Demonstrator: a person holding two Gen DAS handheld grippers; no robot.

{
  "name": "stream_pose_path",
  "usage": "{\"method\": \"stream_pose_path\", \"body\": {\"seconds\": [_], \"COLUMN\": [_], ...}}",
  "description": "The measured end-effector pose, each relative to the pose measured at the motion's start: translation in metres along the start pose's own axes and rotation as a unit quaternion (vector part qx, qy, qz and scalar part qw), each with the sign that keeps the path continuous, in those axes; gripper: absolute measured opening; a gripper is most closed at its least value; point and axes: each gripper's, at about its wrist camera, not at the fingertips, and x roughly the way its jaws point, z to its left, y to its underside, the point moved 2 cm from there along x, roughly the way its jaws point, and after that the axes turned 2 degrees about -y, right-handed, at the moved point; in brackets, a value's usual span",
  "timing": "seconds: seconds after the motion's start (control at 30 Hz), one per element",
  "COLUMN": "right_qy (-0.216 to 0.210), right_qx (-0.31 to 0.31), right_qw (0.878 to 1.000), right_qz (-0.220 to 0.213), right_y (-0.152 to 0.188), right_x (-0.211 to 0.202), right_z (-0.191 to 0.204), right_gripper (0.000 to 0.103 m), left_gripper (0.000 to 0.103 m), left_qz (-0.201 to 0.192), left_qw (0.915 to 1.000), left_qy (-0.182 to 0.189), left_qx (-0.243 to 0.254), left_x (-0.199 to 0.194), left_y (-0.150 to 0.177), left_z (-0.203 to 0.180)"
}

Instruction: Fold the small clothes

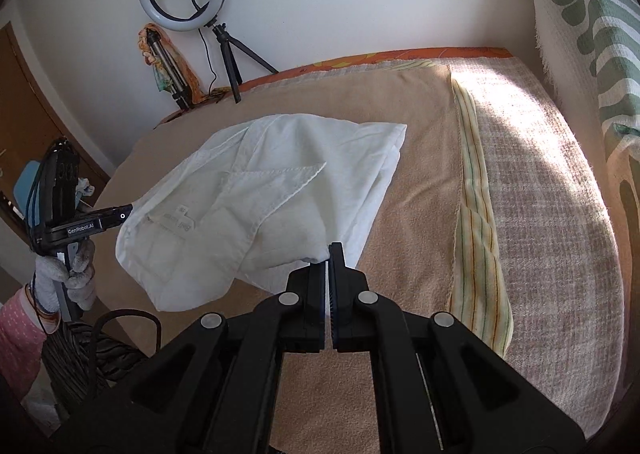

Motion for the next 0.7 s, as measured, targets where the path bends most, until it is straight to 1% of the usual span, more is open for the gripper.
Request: {"method": "stream_pose_path", "body": {"seconds": [0.07,0.1,0.13,0.2,0.23,0.27,0.3,0.33,0.37,0.43,0.47,0.5,0.53,0.57,0.6,0.63,0.67,0.7], "right_qy": [0.013,0.03,0.036,0.018,0.001,-0.013,-0.027,-0.044,-0.067,-0.119,-0.134,-0.139,-0.14,-0.141,-0.136,-0.132,-0.133,-0.136], "right_qx": [-0.015,-0.023,-0.021,0.015,0.038,0.058,0.083,0.109,0.14,0.195,0.215,0.228,0.234,0.237,0.238,0.237,0.235,0.231], "right_qw": [1.0,0.999,0.999,0.999,0.999,0.998,0.996,0.993,0.988,0.973,0.967,0.963,0.961,0.961,0.962,0.962,0.963,0.964], "right_qz": [0.017,0.02,0.023,0.024,0.019,0.012,0.002,-0.007,-0.017,-0.034,-0.038,-0.038,-0.033,-0.027,-0.018,-0.012,-0.005,0.006], "right_y": [0.009,0.015,0.017,0.019,0.02,0.019,0.017,0.016,0.015,0.013,0.012,0.011,0.01,0.01,0.011,0.011,0.01,0.009], "right_x": [-0.001,-0.004,-0.007,-0.014,-0.019,-0.023,-0.027,-0.029,-0.03,-0.029,-0.026,-0.021,-0.014,-0.007,0.001,0.007,0.014,0.022], "right_z": [0.001,0.001,-0.001,-0.011,-0.016,-0.021,-0.028,-0.034,-0.038,-0.047,-0.051,-0.053,-0.054,-0.054,-0.053,-0.052,-0.05,-0.047], "right_gripper": [0.003,0.003,0.003,0.003,0.004,0.011,0.018,0.038,0.051,0.051,0.051,0.051,0.051,0.051,0.051,0.046,0.035,0.027], "left_gripper": [0.0,0.0,0.0,0.01,0.023,0.034,0.037,0.037,0.038,0.039,0.039,0.039,0.037,0.029,0.025,0.011,0.001,0.001], "left_qz": [0.009,0.007,0.0,-0.017,-0.022,-0.025,-0.026,-0.027,-0.026,-0.016,-0.007,0.004,0.017,0.027,0.036,0.042,0.045,0.046], "left_qw": [1.0,1.0,1.0,0.9997,0.9993,0.9986,0.9976,0.9962,0.9941,0.99,0.9876,0.9849,0.9825,0.9802,0.9779,0.9764,0.9762,0.9774], "left_qy": [-0.004,-0.003,-0.004,0.001,0.007,0.016,0.025,0.03,0.036,0.056,0.063,0.072,0.08,0.088,0.098,0.103,0.102,0.097], "left_qx": [0.001,-0.002,-0.005,-0.017,-0.028,-0.042,-0.059,-0.078,-0.098,-0.129,-0.144,-0.157,-0.167,-0.175,-0.181,-0.185,-0.186,-0.182], "left_x": [-0.002,-0.006,-0.012,-0.021,-0.025,-0.027,-0.026,-0.024,-0.021,-0.009,-0.001,0.007,0.016,0.024,0.032,0.037,0.041,0.043], "left_y": [0.011,0.013,0.014,0.01,0.007,0.003,-0.001,-0.005,-0.008,-0.012,-0.013,-0.013,-0.013,-0.012,-0.01,-0.01,-0.01,-0.01], "left_z": [0.001,0.002,0.003,0.007,0.01,0.013,0.018,0.022,0.027,0.033,0.035,0.037,0.037,0.037,0.036,0.035,0.033,0.032]}}
